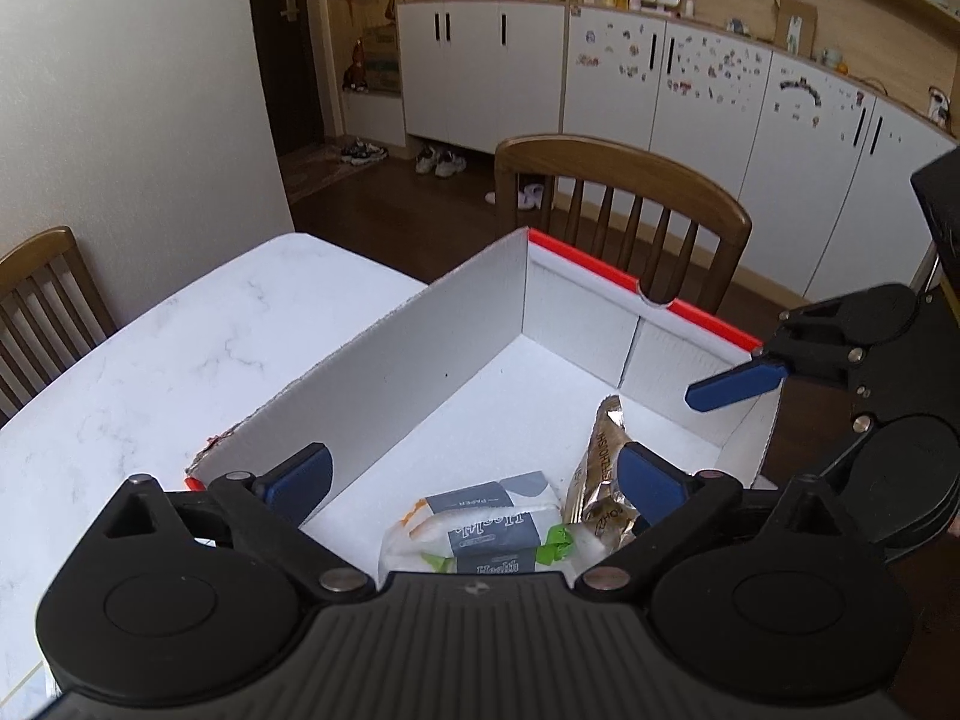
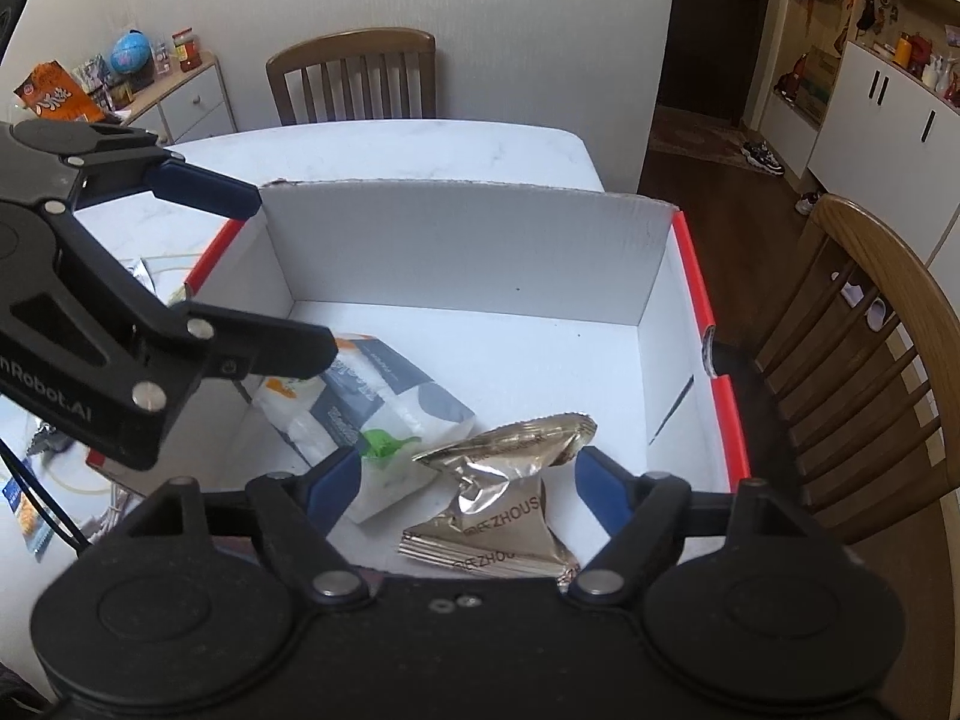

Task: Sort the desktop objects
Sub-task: 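Open the right tool releasing the foil bag while the left tool releases the paper bag, then withdraw both tools from the shoebox back over the table items, then close the right tool on the white USB cable while the left tool grasps the blue cracker packet, then carry the white USB cable and blue cracker packet into the red shoebox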

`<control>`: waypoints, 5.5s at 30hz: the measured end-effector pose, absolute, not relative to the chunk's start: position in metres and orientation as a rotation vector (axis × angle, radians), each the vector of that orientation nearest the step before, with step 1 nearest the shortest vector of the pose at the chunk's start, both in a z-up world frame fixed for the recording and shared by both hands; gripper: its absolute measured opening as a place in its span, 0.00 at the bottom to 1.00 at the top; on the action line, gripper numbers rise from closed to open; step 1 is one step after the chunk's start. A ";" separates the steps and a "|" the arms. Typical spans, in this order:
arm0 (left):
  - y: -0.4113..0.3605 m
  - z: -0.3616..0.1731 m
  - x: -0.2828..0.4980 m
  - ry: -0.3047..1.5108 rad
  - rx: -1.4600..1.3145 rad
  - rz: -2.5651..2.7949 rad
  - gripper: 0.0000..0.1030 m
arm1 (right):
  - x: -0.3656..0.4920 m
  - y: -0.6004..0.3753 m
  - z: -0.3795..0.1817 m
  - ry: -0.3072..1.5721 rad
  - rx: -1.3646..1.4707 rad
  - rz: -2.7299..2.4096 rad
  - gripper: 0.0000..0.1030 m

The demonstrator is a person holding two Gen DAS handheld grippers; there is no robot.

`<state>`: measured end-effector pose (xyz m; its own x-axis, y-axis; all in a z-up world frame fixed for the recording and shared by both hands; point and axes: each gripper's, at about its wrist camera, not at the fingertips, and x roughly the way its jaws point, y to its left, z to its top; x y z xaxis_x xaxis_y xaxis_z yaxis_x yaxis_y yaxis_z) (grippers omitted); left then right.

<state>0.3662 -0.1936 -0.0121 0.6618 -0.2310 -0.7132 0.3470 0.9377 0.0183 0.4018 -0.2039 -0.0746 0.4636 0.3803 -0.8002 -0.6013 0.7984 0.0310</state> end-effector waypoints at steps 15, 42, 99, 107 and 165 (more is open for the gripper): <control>-0.174 0.003 0.333 0.746 0.126 -0.331 1.00 | 0.370 -0.199 -0.059 0.828 -0.212 0.561 0.78; -0.068 0.016 0.232 0.675 0.074 -0.271 1.00 | 0.279 -0.111 -0.043 0.801 -0.131 0.535 0.79; -0.012 -0.115 0.102 0.802 0.015 -0.202 0.99 | 0.218 -0.025 -0.127 0.865 -0.153 0.443 0.77; -0.027 -0.127 0.107 0.799 0.012 -0.101 0.99 | 0.224 -0.022 -0.141 0.869 -0.189 0.439 0.76; -0.038 -0.122 0.100 0.774 0.042 -0.091 0.77 | 0.229 -0.022 -0.138 0.847 -0.179 0.463 0.09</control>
<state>0.0997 -0.0385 -0.1220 0.7116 -0.0666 -0.6994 0.0977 0.9952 0.0046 0.2285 -0.0216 -0.1376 0.5705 0.3224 -0.7554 -0.4622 0.8863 0.0292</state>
